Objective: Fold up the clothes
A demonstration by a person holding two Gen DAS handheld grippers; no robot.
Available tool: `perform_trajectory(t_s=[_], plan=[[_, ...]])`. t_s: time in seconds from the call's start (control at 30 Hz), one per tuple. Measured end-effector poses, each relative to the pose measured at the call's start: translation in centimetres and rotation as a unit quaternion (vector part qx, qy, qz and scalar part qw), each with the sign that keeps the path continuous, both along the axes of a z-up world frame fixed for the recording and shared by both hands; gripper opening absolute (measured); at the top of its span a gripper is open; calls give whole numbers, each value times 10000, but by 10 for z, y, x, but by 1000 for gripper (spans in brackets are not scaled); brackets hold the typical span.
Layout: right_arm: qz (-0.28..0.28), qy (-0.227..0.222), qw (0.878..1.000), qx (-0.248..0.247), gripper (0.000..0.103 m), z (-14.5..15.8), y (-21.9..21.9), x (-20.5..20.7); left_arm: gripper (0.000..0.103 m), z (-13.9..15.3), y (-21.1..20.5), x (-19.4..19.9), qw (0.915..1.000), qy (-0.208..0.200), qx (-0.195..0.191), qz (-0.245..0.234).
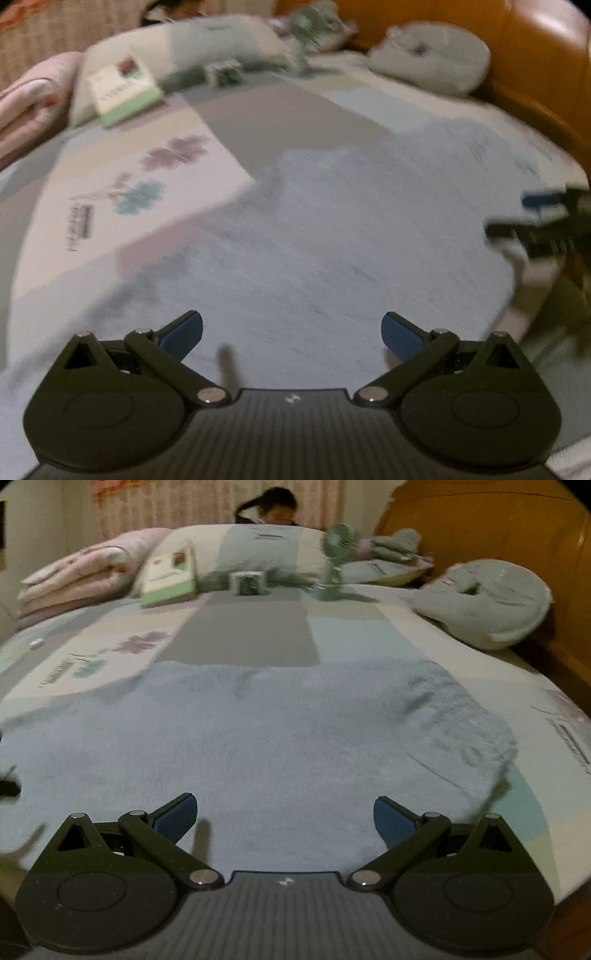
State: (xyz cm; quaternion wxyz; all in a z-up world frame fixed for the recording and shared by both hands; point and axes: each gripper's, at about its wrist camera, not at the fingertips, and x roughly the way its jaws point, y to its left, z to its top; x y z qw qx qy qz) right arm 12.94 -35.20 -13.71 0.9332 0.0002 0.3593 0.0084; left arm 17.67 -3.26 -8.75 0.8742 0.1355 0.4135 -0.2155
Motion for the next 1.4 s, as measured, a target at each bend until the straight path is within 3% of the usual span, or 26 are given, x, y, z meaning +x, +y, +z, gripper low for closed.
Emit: perform_trajectory(t_s=[0.1,0.23,0.43,0.5,0.57,0.7,0.83,0.9,1.03,1.23,1.3,1.4], plan=[[4,-67,9999,-138,103,-10,-2,-3,102,-21,-9,-10,9992,307,216,-100],[-29,-170,9997,-200,103,-13,0,-6,102,-21,0,-23,9983,565,14,-125],[16,-107,9996,-255,103,-12,1,-6,102,-6,6,-15,9997,230,-32,-33],[5,-104,9996,-265,103,-11,2,-7,102,-9,5,-10,9996,253,-57,102],[9,-99,9996,-281,103,-11,3,-7,102,-19,6,-7,9985,524,-11,137],[93,134,9995,-272,103,-3,3,1,102,-14,11,-13,9980,613,-156,19],[172,233,9995,-79,103,17,6,24,102,0,23,-12,9997,142,3,197],[200,108,9993,-292,103,30,18,44,102,-1,28,-8,9993,80,154,336],[367,-8,9982,-485,103,43,40,94,102,-16,40,4,9980,381,92,503],[157,413,9970,-636,103,10,54,169,102,-23,48,10,9978,492,-12,452],[75,486,9975,-499,103,-6,49,184,102,-23,47,10,9978,497,-5,435],[108,501,9985,-212,103,-2,39,192,102,-22,45,11,9977,523,-6,429]])
